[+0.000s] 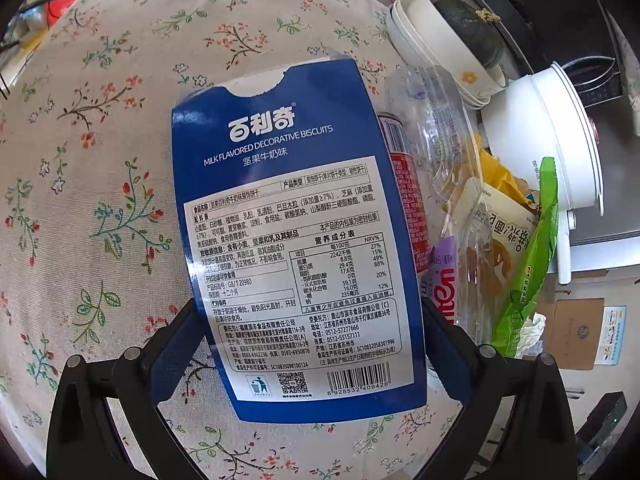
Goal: Collect trash
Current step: 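Grasp the crumpled tissue with the right tool, then carry the tissue and biscuit box to the bin and release the box from the left tool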
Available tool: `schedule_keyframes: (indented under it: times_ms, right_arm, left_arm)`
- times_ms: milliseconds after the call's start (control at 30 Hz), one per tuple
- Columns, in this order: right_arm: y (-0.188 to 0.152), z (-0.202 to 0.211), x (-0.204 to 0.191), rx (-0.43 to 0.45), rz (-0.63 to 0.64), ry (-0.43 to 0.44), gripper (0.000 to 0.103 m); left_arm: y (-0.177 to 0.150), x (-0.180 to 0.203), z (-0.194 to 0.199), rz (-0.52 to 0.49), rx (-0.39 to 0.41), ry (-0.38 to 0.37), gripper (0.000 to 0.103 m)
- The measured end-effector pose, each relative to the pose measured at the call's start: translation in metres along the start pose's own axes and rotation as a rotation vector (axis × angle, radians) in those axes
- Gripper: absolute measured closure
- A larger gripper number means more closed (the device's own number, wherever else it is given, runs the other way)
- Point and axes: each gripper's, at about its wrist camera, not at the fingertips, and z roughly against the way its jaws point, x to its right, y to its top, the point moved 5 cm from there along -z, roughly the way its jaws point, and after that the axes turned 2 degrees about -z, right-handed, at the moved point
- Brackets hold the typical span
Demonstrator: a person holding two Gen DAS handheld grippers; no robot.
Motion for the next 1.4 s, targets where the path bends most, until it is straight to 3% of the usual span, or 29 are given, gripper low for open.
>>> schedule_keyframes:
  times_ms: [100, 300, 567, 867, 967, 1067, 1100, 1133, 1267, 1400]
  right_arm:
    - [0.004, -0.003, 0.004, -0.003, -0.005, -0.011, 0.016]
    - [0.009, -0.015, 0.007, -0.025, -0.022, -0.035, 0.016]
    - [0.021, -0.047, 0.021, -0.059, -0.063, -0.090, 0.016]
    - [0.027, -0.083, 0.033, -0.084, -0.116, -0.131, 0.017]
    - [0.028, -0.091, 0.040, -0.080, -0.123, -0.142, 0.025]
    - [0.028, -0.097, 0.043, -0.082, -0.125, -0.106, 0.045]
    - [0.028, -0.098, 0.043, -0.084, -0.117, -0.098, 0.058]
    - [0.028, -0.098, 0.043, -0.086, -0.110, -0.088, 0.064]
    - [0.027, -0.090, 0.043, -0.070, -0.095, -0.086, 0.073]
    - [0.024, -0.076, 0.044, -0.057, -0.072, -0.096, 0.073]
  left_arm:
    - [0.000, 0.001, 0.002, -0.027, 0.003, -0.040, 0.004]
    - [-0.007, 0.005, 0.011, -0.130, 0.024, -0.052, 0.005]
    - [-0.009, 0.010, 0.054, -0.357, 0.179, 0.059, 0.005]
    - [-0.015, -0.001, 0.074, -0.417, 0.222, 0.068, 0.005]
    - [-0.017, 0.000, 0.077, -0.419, 0.229, 0.059, 0.005]
    - [-0.020, 0.004, 0.079, -0.433, 0.239, 0.050, 0.005]
    - [-0.022, 0.006, 0.080, -0.441, 0.244, 0.050, 0.005]
    - [-0.023, 0.009, 0.081, -0.450, 0.251, 0.052, 0.005]
    - [-0.030, 0.019, 0.086, -0.498, 0.279, 0.061, 0.005]
    - [-0.039, 0.033, 0.092, -0.551, 0.304, 0.064, 0.005]
